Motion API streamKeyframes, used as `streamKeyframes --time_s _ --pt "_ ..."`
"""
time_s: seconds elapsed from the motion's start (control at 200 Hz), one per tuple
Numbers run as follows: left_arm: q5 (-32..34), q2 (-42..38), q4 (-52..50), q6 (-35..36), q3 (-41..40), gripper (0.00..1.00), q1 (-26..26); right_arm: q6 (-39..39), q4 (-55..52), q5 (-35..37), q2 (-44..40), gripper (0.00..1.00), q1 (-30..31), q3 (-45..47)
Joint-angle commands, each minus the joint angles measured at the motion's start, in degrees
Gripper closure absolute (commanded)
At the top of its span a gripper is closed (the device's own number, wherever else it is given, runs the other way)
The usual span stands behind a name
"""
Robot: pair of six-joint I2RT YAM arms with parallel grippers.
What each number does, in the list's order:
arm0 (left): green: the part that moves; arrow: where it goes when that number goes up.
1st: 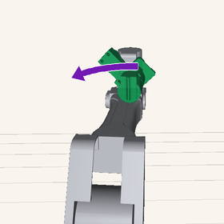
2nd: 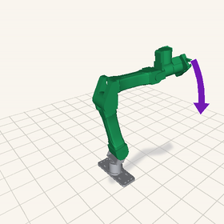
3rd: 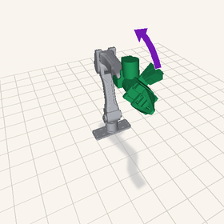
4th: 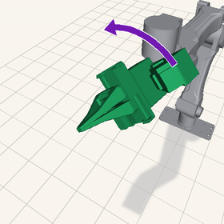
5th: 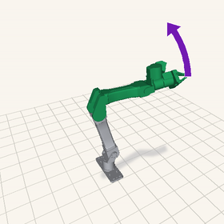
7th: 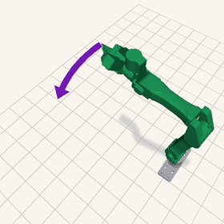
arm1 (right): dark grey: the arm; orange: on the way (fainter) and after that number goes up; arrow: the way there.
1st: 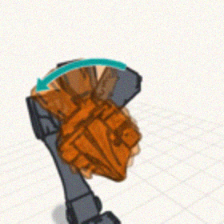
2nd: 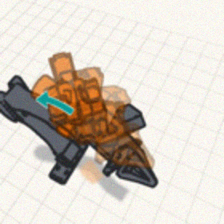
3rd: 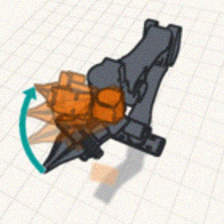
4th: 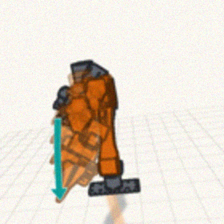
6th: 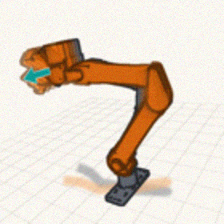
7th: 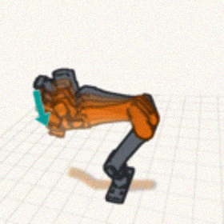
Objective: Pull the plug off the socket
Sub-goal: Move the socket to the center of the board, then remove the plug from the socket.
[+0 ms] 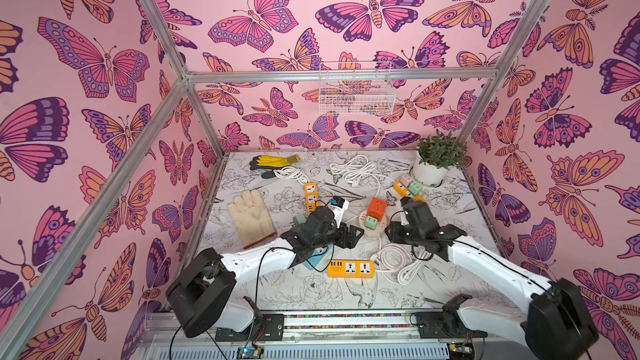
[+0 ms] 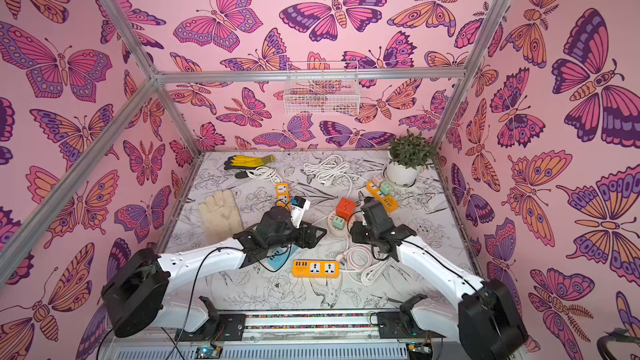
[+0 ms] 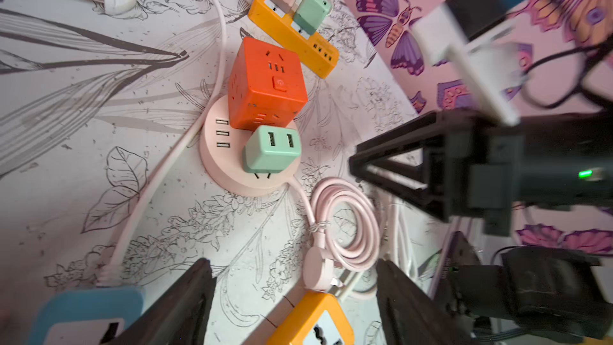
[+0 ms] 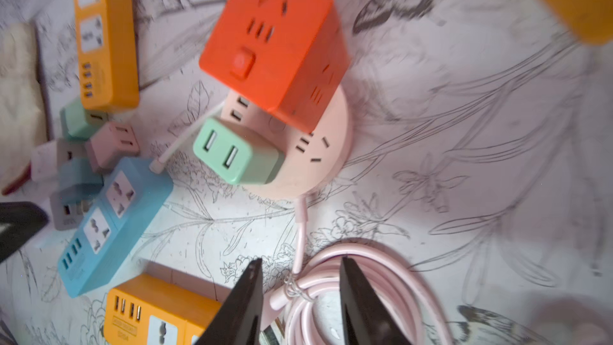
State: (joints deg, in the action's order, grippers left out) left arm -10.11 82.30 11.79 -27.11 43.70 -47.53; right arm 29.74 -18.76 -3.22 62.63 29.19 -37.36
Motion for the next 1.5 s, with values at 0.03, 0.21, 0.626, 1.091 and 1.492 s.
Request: streamKeyframes --time_s 0.03,0.21,0.626,1.091,1.492 --pt "7.4 4.1 -9.4 7.6 6.1 0.18 -2.7 1.1 9.2 -10.4 -9.6 0.54 -10.3 8.2" --pt "11.0 13.2 -16.0 8.2 15.7 0.18 -5.0 11.1 30.0 -31.4 -2.9 0.52 -21.2 12.8" --pt "14.2 24.1 -22.2 9.8 28.8 0.18 -4.9 10.0 24.1 -35.1 21.9 0.55 -21.3 2.6" --pt "12.1 31.6 -26.7 8.7 37.0 0.29 -4.1 11.2 29.1 -38.1 31.8 0.57 -20.5 0.6" --pt "10.2 34.1 -27.7 8.1 38.8 0.38 -3.4 13.3 31.6 -39.1 36.3 0.61 -18.7 -1.0"
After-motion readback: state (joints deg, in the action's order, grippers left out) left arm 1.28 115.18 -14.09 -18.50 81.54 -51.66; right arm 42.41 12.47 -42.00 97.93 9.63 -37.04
